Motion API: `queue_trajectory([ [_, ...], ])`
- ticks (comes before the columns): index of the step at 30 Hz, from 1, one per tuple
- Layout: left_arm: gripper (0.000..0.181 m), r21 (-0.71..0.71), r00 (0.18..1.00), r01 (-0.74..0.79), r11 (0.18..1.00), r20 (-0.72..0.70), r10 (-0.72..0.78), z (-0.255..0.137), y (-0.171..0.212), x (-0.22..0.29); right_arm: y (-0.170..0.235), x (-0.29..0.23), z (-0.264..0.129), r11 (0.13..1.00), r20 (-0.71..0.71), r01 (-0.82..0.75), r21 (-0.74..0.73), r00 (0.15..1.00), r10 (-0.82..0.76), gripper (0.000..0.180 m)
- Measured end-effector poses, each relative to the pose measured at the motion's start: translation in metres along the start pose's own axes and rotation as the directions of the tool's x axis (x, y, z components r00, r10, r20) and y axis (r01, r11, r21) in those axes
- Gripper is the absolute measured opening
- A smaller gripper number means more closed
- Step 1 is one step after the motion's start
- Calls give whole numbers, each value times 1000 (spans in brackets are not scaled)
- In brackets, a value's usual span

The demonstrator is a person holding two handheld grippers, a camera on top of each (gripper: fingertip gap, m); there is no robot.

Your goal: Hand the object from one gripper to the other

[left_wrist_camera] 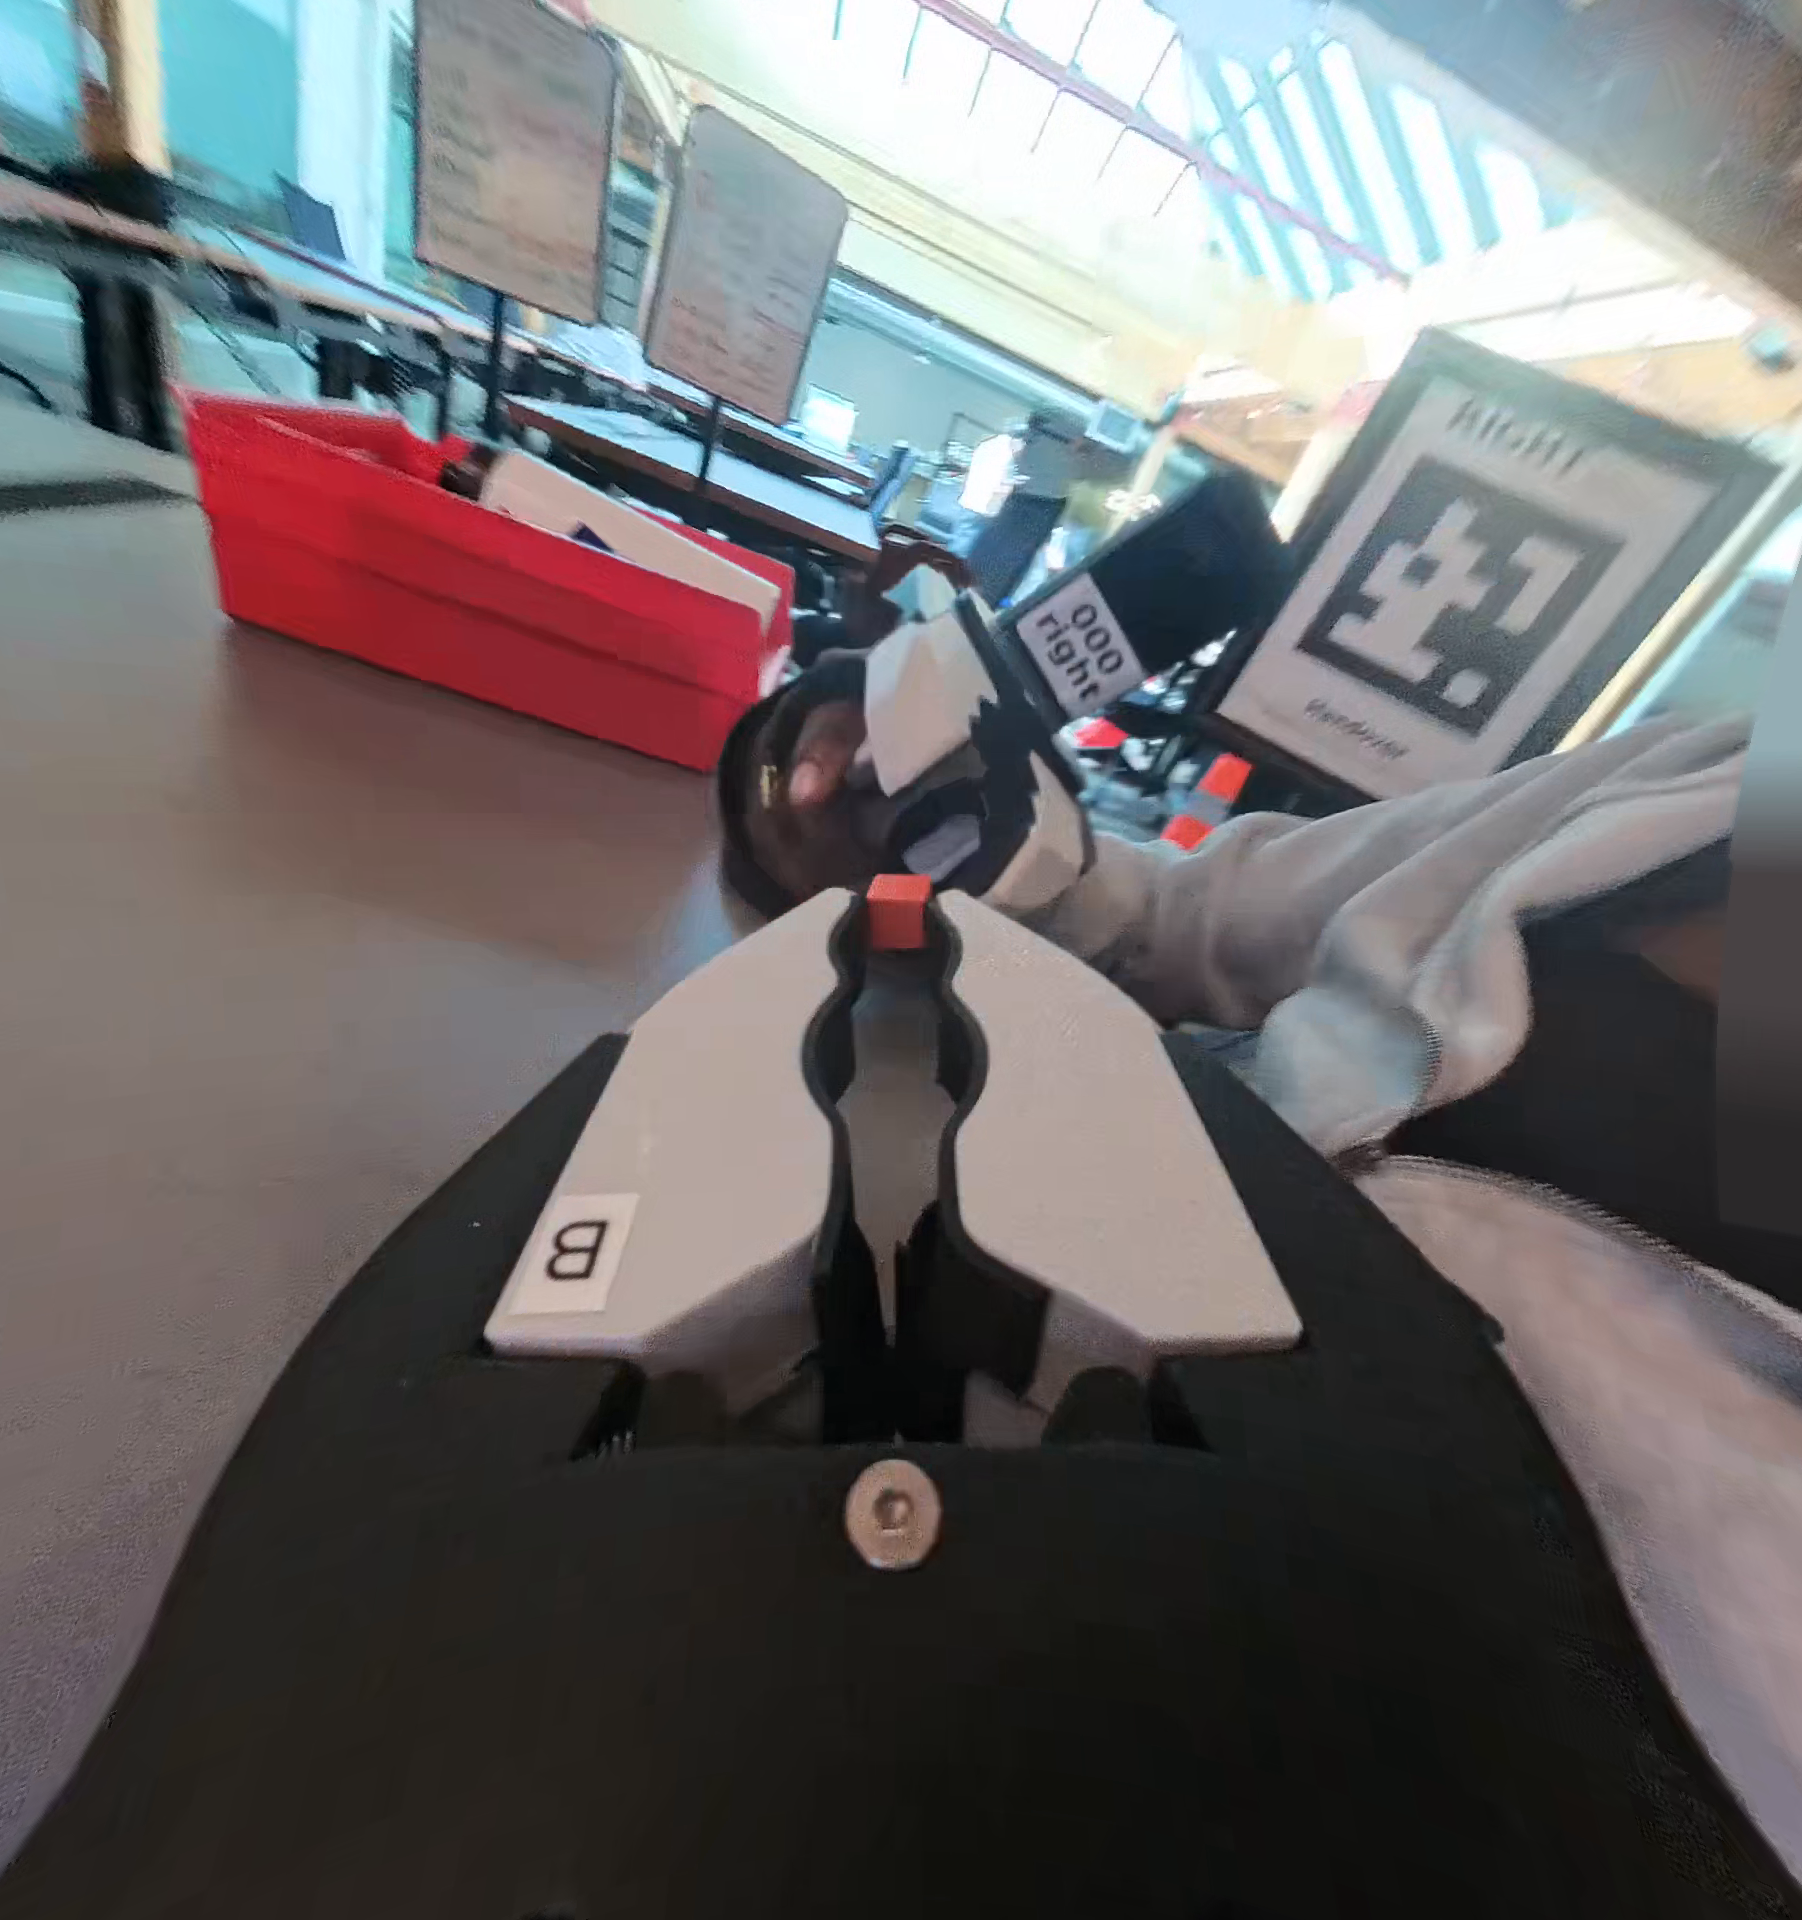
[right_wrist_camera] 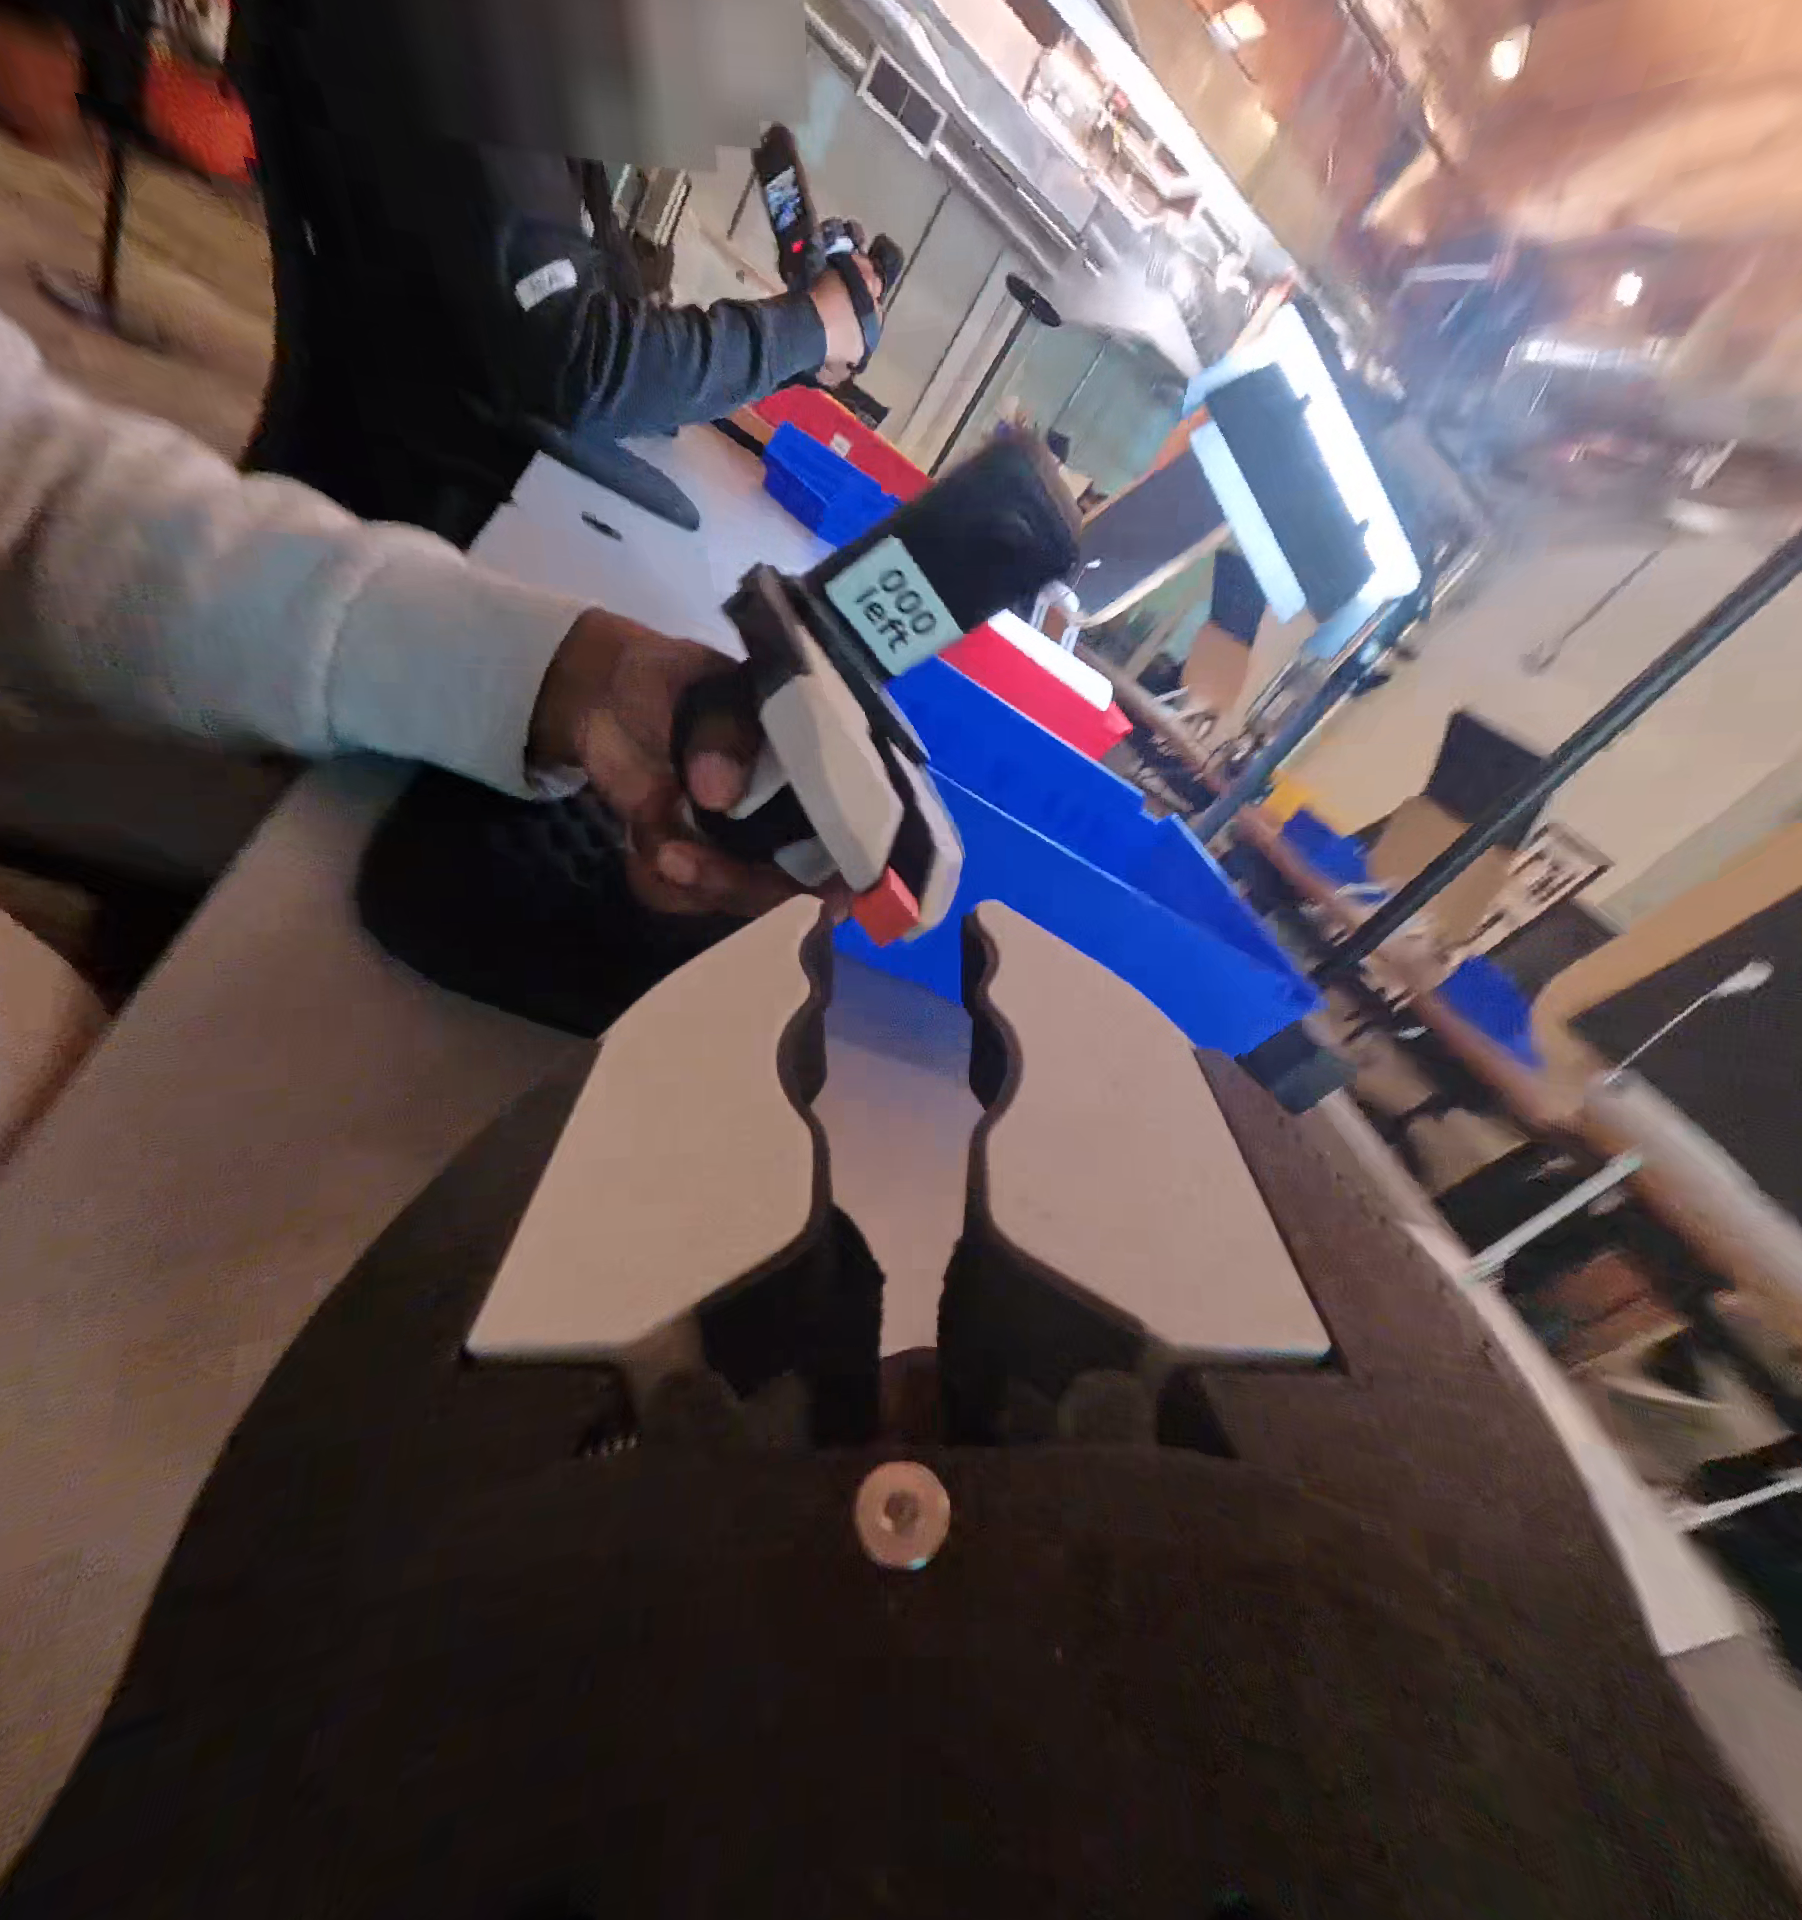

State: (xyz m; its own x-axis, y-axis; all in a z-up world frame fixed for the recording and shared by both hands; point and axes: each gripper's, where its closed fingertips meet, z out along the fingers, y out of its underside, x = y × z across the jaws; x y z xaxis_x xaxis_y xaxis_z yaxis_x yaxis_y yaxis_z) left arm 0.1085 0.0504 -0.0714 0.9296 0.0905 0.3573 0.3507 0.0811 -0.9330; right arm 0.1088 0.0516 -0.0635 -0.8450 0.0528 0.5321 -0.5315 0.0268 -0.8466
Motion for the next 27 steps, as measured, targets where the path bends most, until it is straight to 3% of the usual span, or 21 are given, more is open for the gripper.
queue_trajectory([
  [5,10,-46,997,69,997,-39,-70,3,8,3,7,-18,6,947,-17,316,-56,948,-317,23],
  [8,10,-67,995,67,995,-64,-71,5,12,7,7,-19,9,912,-54,403,-75,912,-408,22],
  [11,10,-74,996,64,995,-54,-68,6,13,6,11,-16,11,891,-72,440,-110,891,-449,10],
  [15,19,-19,997,-28,999,-67,27,7,4,12,4,-13,9,954,-63,294,-58,953,-297,10],
  [18,29,7,929,-368,930,50,368,7,-3,12,2,-4,8,994,15,-108,-20,994,108,10],
  [20,29,-57,763,-627,777,156,627,6,-4,8,6,-2,8,881,125,-471,-49,872,474,10],
  [22,28,-127,637,-743,657,168,753,10,1,9,16,-4,8,676,200,-724,-139,648,735,10],
  [25,22,-253,575,-764,594,154,804,14,15,-4,16,-14,7,413,304,-877,-245,335,892,9],
  [27,21,-262,564,-772,579,137,814,15,19,-3,14,-15,6,353,327,-897,-265,261,908,10],
])
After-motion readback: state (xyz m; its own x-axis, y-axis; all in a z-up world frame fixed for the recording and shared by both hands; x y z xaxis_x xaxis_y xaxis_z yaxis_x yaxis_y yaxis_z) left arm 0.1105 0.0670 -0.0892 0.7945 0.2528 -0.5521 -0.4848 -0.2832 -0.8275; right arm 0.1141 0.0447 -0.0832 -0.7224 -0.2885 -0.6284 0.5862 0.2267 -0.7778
